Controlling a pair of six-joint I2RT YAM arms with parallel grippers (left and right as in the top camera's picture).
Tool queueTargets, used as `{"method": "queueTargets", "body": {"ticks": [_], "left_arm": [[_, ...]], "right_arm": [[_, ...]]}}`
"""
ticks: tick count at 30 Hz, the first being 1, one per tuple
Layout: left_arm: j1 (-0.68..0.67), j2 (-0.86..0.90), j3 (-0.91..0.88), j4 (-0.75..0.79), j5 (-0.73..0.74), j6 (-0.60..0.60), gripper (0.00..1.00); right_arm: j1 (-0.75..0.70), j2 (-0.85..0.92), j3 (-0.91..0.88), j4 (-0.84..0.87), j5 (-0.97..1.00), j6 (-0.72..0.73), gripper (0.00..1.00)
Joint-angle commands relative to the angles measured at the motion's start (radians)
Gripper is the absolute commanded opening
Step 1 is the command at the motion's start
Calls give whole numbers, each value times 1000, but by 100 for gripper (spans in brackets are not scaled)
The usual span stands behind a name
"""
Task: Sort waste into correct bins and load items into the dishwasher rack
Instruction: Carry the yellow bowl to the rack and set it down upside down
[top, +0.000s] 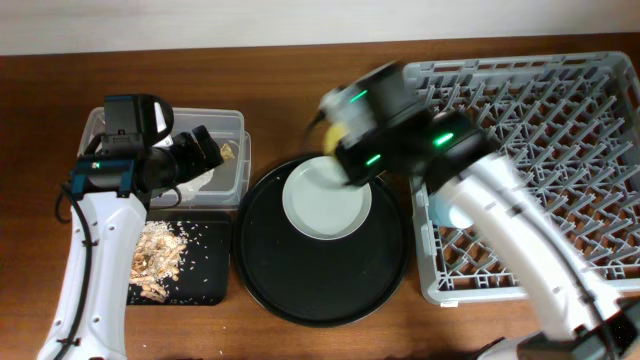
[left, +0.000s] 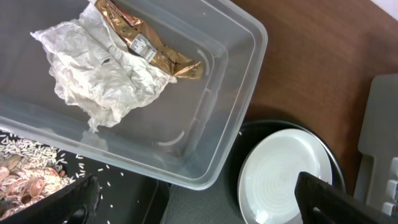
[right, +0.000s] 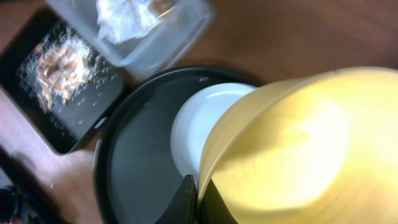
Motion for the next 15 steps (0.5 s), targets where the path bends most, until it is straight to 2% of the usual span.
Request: {"method": "queueTargets", "body": {"ticks": [1, 5, 7, 10, 15], "left_arm": [[-3, 3, -5, -2, -7, -9, 99], [-3, 3, -5, -2, -7, -9, 99], [-3, 3, -5, -2, -7, -9, 99], [-3, 3, -5, -2, -7, -9, 99], [-3, 3, -5, -2, -7, -9, 99]], "right_arm": [[-352, 13, 6, -3, -346, -166, 4], [-743, 145, 6, -2, -771, -351, 4], [-839, 226, 6, 2, -923, -423, 4], [-922, 359, 6, 59, -1129, -431, 4], [-953, 515, 6, 101, -1270, -420, 4]]}}
